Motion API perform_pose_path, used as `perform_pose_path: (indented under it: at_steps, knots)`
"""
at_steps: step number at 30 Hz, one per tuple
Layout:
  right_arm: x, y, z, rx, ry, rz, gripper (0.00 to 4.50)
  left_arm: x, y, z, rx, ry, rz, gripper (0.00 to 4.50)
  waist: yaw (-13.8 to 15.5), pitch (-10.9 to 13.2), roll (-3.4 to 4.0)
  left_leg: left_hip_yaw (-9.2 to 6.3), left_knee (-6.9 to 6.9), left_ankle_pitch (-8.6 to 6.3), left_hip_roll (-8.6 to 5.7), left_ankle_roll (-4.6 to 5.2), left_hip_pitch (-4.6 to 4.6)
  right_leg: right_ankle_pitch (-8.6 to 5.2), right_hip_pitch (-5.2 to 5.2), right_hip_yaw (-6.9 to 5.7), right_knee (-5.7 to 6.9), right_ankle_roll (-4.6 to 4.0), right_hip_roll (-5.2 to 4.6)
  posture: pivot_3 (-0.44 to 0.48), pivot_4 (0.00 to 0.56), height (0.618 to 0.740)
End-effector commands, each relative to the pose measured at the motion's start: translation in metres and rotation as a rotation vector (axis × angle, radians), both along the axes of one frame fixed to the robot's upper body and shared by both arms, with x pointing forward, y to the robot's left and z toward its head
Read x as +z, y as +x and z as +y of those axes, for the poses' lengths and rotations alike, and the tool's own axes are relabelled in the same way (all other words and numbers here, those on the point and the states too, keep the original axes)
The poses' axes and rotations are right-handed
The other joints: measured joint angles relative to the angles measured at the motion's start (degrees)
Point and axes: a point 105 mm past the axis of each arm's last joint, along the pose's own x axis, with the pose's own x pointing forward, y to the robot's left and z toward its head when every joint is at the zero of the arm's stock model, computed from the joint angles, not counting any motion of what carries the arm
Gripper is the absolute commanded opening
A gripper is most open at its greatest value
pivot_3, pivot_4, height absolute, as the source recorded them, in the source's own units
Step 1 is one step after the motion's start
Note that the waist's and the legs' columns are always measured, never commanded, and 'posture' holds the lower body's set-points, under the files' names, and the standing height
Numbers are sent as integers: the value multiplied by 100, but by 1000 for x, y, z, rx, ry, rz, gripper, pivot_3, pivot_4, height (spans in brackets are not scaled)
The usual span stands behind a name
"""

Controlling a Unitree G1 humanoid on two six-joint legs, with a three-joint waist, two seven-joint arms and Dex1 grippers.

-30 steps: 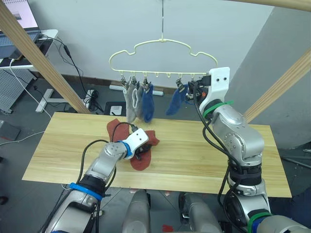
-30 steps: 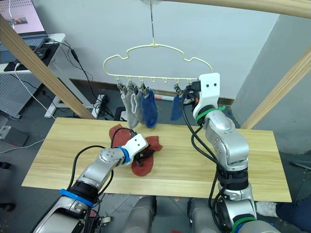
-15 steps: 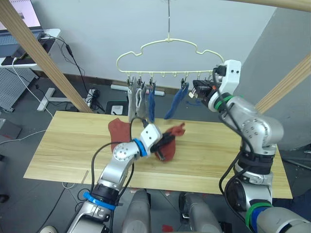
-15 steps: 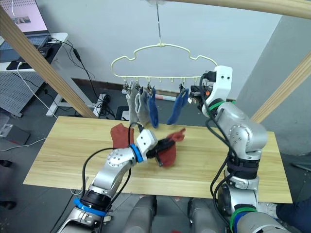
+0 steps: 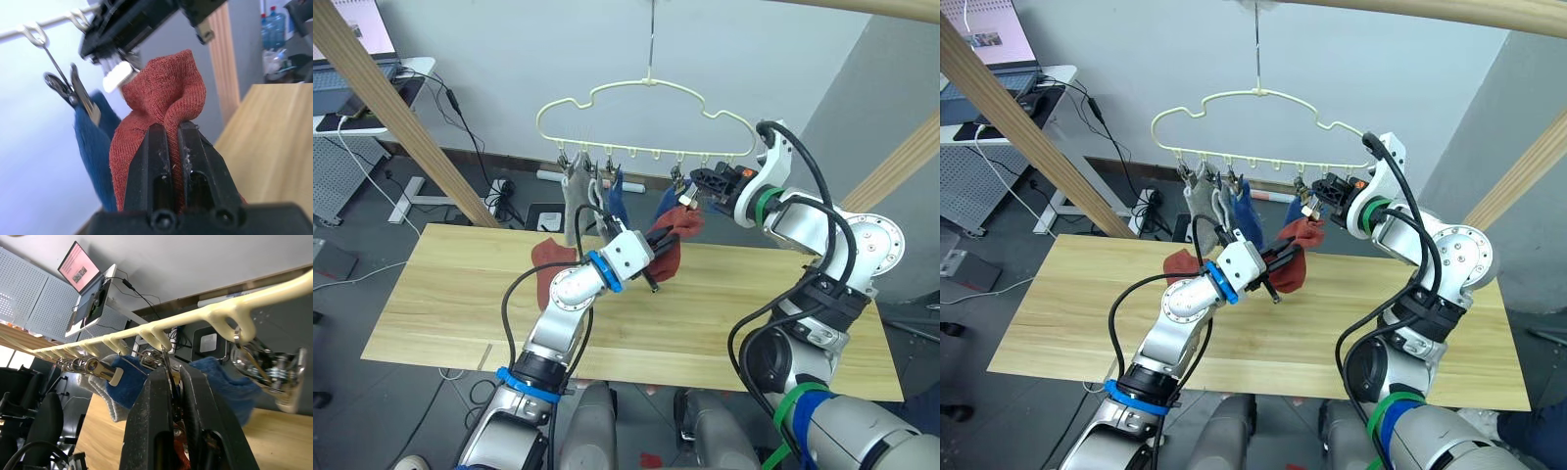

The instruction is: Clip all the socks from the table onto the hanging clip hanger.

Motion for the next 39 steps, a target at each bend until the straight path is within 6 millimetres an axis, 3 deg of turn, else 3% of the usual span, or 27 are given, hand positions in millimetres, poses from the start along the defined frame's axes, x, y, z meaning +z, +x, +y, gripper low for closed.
perform_pose_path:
  at_steps: [1, 14, 28, 38, 39]
  knots:
    - [-24, 0, -13, -64, -28, 103, 0, 18, -3, -3, -10, -19, -98, 13, 0, 0, 0, 0, 0, 0, 0, 0, 0, 0, 0, 0, -1, 0, 0, 139, 275, 740]
    - [-23, 9, -32, -122, 52, 156, 0, 9, -33, 1, -65, 86, -271, 13, 5, 0, 0, -1, 0, 0, 1, 1, 0, 0, 1, -3, -1, 0, -1, 136, 276, 740]
    - [-24, 1, -10, -9, 106, 164, 0, 16, -21, 3, -18, 84, -348, 13, -8, 0, 0, 1, -2, 3, -1, 7, -1, 0, 2, -1, -1, 0, -3, 140, 279, 740]
    - [-24, -2, -8, 8, 124, 180, 0, 19, -15, 5, 3, 92, -372, 13, -17, 0, 0, 2, -2, 2, -1, 8, -1, 0, 1, 0, -1, 0, -3, 138, 280, 740]
    - [-23, -3, -8, 14, 128, 177, 347, 19, -15, 5, 3, 93, -372, 2, -17, 0, 0, 2, -2, 2, -1, 8, -1, 0, 1, -1, -2, 0, -3, 138, 280, 740]
